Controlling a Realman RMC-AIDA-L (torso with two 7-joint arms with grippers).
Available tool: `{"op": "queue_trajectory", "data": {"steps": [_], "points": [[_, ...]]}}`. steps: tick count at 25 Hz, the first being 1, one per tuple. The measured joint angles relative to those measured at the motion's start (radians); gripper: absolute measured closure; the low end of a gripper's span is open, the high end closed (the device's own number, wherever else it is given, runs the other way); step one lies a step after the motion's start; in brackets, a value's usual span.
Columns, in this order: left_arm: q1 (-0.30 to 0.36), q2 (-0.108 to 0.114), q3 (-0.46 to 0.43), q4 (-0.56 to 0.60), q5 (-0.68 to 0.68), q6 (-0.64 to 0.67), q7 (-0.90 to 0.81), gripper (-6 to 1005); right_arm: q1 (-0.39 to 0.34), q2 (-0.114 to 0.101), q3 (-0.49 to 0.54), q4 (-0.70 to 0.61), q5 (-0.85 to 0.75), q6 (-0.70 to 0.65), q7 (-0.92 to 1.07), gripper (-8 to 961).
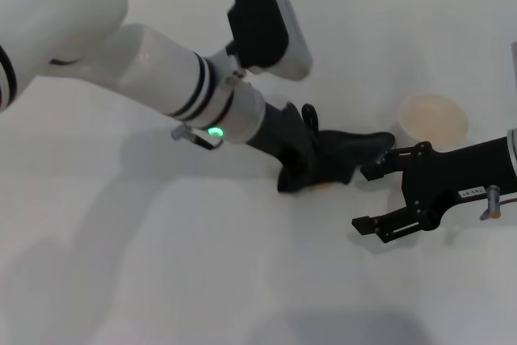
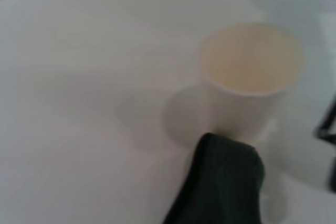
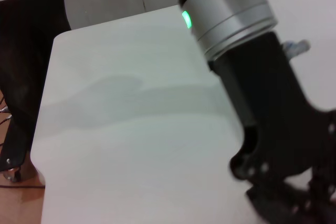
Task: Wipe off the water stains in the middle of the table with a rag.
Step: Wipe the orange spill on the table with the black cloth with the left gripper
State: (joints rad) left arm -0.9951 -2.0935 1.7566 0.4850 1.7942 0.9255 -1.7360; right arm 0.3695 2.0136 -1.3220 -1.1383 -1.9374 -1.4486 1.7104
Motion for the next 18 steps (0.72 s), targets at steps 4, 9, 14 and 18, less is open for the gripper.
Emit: {"op": "queue_trajectory", "data": {"steps": [4, 9, 14, 18], "points": [[0.008, 0.000, 0.069, 0.000, -0.053, -0.006, -0.006, 920, 0.004, 0.000, 0.000, 0.005, 0.000, 0.006, 0.000, 101], [0.032, 0.010, 0.045, -0.018, -0.050, -0.037, -0.012, 921, 0.005, 0.001, -0.002, 0.004, 0.002, 0.004, 0.000, 104], [0.037, 0.014, -0.118, -0.065, 0.072, -0.071, -0.014, 921, 0.005, 0.001, -0.002, 0.003, 0.002, 0.001, 0.000, 107], [0.038, 0.017, -0.282, -0.087, 0.188, -0.069, -0.019, 922, 0.005, 0.001, -0.003, 0.003, 0.003, 0.001, 0.000, 109]]}}
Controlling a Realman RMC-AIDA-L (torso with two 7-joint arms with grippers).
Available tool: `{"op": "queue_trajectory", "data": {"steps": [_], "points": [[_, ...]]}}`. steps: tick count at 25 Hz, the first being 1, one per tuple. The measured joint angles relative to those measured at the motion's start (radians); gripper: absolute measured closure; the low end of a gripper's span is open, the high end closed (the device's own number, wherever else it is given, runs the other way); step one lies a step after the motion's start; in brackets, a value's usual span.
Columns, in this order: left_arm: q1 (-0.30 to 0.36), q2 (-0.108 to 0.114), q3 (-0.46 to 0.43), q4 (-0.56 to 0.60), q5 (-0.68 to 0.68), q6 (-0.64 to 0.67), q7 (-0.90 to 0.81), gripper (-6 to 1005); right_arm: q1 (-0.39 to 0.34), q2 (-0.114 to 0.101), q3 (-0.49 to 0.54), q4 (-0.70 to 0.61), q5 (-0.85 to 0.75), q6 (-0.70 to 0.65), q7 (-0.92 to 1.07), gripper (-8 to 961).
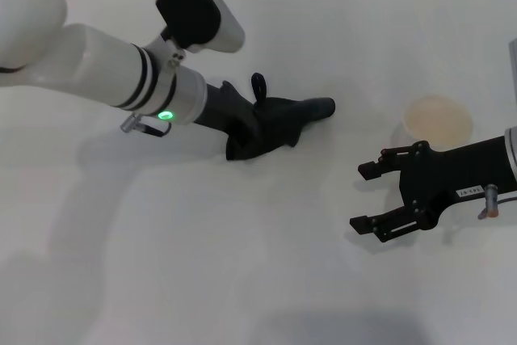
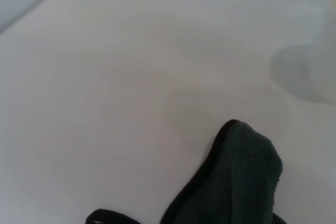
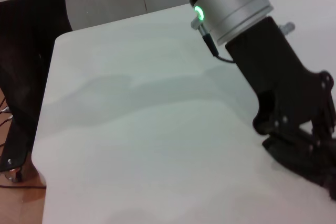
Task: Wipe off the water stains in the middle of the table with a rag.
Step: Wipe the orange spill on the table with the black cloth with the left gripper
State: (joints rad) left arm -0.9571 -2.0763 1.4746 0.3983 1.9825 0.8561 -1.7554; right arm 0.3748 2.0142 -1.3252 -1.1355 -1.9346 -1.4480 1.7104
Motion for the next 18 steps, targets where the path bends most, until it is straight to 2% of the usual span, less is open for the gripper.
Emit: {"op": "queue_trajectory", "data": {"steps": [2, 11, 12, 18], "points": [[0.000, 0.001, -0.036, 0.002, 0.022, 0.012, 0.002, 922, 0.000, 0.000, 0.000, -0.001, 0.000, 0.000, 0.000, 110], [0.000, -0.011, -0.034, 0.025, 0.012, 0.149, 0.059, 919, 0.002, 0.000, 0.000, -0.001, 0.001, 0.001, -0.002, 115], [0.013, -0.014, -0.006, 0.063, -0.015, 0.197, 0.071, 919, 0.001, 0.000, 0.000, -0.002, 0.001, 0.000, -0.002, 116], [0.040, -0.014, 0.150, 0.150, -0.102, 0.207, 0.065, 916, -0.009, 0.000, 0.000, -0.003, 0.001, -0.005, -0.002, 119]]}}
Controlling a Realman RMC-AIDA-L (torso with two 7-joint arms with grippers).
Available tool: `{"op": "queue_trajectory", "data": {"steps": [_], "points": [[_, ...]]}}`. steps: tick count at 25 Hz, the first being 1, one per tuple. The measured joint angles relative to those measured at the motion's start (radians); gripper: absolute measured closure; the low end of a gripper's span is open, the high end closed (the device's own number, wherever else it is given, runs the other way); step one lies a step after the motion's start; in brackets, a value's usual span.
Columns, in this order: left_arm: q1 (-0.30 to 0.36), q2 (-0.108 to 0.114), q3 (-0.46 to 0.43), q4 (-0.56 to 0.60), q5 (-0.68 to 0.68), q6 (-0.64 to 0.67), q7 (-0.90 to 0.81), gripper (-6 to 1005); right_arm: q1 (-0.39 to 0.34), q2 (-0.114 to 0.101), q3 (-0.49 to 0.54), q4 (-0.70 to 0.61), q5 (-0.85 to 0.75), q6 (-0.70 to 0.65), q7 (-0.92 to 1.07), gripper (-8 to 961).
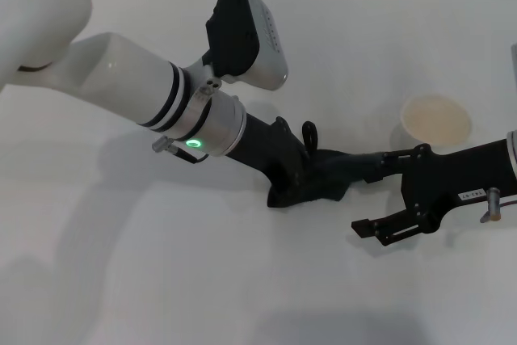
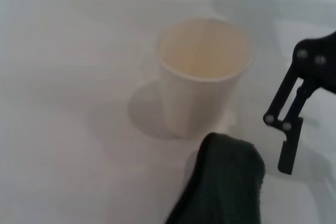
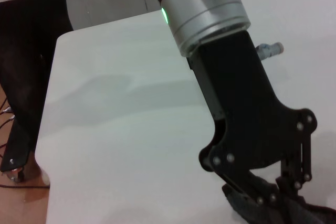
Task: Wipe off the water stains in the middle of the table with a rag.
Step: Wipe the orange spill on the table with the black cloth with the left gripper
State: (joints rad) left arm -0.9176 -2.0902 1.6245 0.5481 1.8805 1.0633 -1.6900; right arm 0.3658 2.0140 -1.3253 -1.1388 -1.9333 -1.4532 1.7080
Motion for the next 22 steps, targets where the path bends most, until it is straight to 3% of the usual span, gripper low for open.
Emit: {"op": "queue_trajectory", "data": {"steps": [10, 17, 22], "points": [[-0.001, 0.015, -0.019, -0.091, 0.009, -0.151, -0.033, 912, 0.010, 0.000, -0.024, -0.001, 0.001, 0.003, 0.001, 124], [0.009, 0.023, -0.223, -0.130, 0.122, -0.193, -0.034, 909, 0.007, 0.000, -0.026, -0.001, 0.003, -0.002, 0.001, 128], [0.008, 0.018, -0.242, -0.119, 0.140, -0.145, -0.024, 907, 0.004, 0.000, -0.026, -0.001, 0.003, -0.009, 0.000, 131]]}}
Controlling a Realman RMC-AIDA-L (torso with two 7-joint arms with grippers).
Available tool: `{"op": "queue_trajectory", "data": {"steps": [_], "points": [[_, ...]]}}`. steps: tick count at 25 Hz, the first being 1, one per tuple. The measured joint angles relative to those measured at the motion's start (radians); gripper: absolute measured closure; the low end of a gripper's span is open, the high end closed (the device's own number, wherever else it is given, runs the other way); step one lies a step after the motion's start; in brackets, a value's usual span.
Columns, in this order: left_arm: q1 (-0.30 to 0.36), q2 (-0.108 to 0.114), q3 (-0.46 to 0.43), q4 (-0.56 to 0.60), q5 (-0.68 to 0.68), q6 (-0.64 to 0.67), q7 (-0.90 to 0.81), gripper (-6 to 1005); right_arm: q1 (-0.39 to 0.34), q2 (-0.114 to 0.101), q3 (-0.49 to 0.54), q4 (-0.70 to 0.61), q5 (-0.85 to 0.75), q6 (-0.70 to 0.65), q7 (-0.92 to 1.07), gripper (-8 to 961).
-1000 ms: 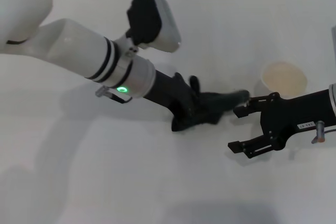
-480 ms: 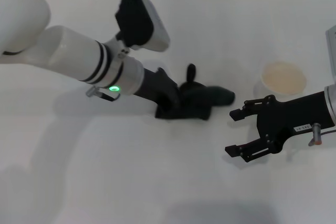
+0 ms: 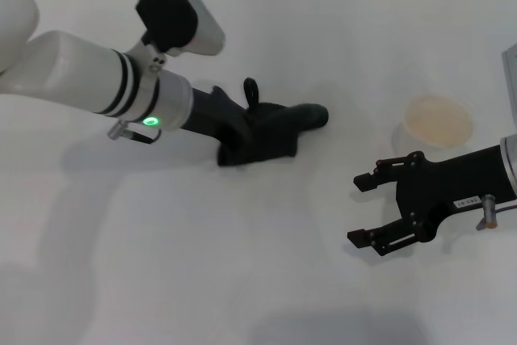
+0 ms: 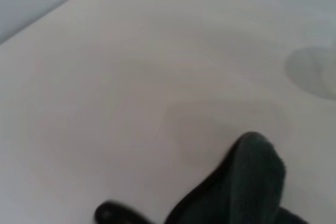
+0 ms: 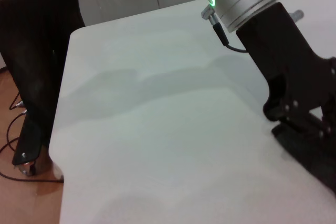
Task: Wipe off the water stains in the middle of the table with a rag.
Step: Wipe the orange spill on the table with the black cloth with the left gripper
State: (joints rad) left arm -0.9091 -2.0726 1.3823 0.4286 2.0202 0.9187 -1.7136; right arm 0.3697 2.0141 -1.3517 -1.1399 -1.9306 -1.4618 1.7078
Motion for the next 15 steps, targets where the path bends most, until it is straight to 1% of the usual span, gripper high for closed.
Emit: {"op": "queue_trajectory", "data": {"steps": [3, 6, 8, 11, 15], "points": [[-0.002, -0.010, 0.018, 0.030, -0.006, 0.067, 0.019, 906, -0.003, 0.000, -0.004, -0.005, 0.000, -0.003, -0.001, 133], [0.006, -0.014, 0.054, 0.083, -0.042, 0.143, 0.029, 904, -0.021, 0.000, -0.005, -0.030, 0.005, -0.003, -0.002, 134], [0.026, -0.014, 0.082, 0.144, -0.072, 0.195, 0.028, 903, -0.039, -0.001, -0.004, -0.053, 0.011, -0.007, -0.002, 135], [0.069, -0.013, 0.092, 0.237, -0.079, 0.239, 0.017, 902, -0.064, -0.002, 0.006, -0.083, 0.012, -0.016, -0.003, 137], [0.110, -0.008, 0.092, 0.288, -0.070, 0.279, -0.015, 900, -0.072, -0.003, 0.013, -0.091, 0.012, -0.025, -0.001, 139]]}}
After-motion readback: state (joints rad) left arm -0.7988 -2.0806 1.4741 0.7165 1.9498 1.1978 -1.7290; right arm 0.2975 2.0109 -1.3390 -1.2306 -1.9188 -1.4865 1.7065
